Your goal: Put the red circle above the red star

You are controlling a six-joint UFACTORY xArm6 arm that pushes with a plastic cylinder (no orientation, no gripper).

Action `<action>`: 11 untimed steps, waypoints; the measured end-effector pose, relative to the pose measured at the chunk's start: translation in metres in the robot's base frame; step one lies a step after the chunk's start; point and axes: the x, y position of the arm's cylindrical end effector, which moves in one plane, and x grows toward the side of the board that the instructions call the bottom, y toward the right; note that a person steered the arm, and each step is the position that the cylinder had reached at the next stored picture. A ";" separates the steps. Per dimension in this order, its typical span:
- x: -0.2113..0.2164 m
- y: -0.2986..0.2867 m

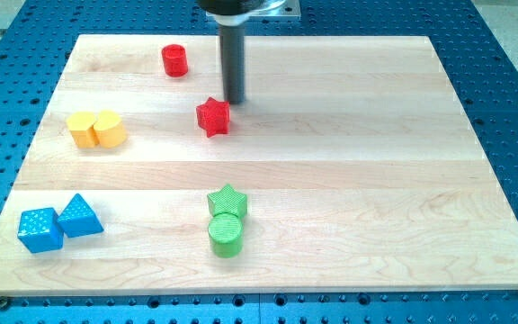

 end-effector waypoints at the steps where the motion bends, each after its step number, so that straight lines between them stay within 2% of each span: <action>1: 0.058 0.003; 2: 0.042 -0.026; 3: -0.012 -0.076; 4: -0.076 -0.080; 5: -0.100 -0.039; 6: -0.138 -0.063; 7: -0.134 0.025; 8: -0.046 0.065; 9: 0.013 0.080; 10: 0.016 0.036; 11: -0.003 0.017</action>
